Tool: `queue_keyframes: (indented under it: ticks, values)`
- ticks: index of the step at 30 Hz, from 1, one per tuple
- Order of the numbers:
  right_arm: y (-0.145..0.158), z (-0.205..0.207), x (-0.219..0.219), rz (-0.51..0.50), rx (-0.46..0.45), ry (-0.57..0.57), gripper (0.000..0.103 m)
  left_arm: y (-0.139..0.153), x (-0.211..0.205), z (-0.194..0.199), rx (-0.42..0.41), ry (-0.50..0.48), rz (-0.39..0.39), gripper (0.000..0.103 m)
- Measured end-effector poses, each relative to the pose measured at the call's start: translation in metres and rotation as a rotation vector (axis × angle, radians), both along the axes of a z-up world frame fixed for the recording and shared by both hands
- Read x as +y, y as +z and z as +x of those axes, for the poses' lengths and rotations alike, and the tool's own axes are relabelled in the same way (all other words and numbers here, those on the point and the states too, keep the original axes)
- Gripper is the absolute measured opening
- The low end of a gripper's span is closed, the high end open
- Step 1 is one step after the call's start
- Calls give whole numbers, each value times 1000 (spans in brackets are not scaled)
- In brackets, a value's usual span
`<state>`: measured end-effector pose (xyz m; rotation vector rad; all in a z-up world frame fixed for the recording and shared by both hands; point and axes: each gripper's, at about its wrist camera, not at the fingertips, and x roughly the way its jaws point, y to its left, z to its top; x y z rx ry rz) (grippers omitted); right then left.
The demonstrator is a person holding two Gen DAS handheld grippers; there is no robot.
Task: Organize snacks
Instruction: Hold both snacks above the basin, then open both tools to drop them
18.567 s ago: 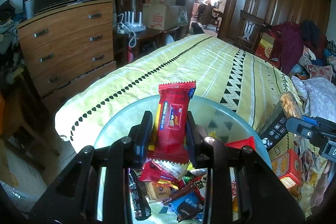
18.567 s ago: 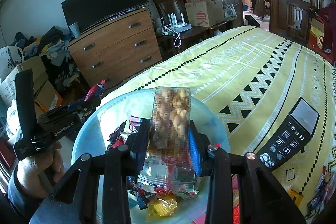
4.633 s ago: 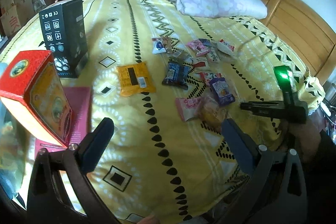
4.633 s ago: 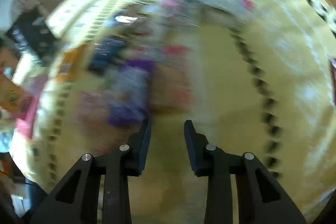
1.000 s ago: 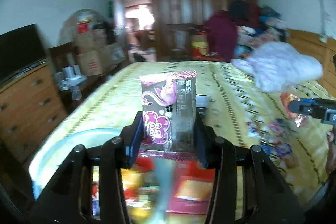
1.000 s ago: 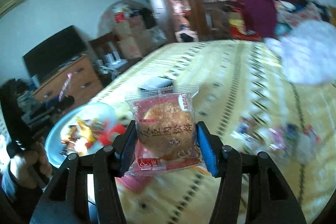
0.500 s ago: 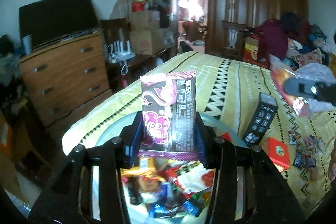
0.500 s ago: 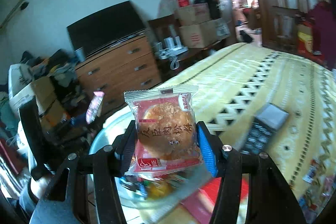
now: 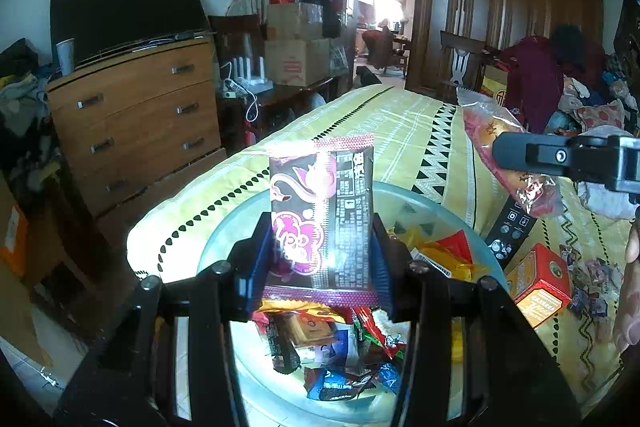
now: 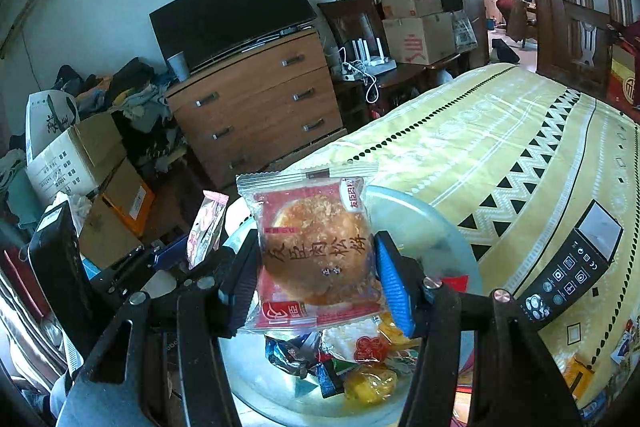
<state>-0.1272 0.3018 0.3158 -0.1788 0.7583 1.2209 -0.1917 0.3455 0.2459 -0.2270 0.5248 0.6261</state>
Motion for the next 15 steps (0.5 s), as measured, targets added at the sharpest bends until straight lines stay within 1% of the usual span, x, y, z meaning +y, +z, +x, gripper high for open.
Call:
queue_keyframes:
  ticks: [15]
  values:
    - [2, 2, -1, -4, -2, -4, 60, 0, -1, 0, 2, -4, 0, 46]
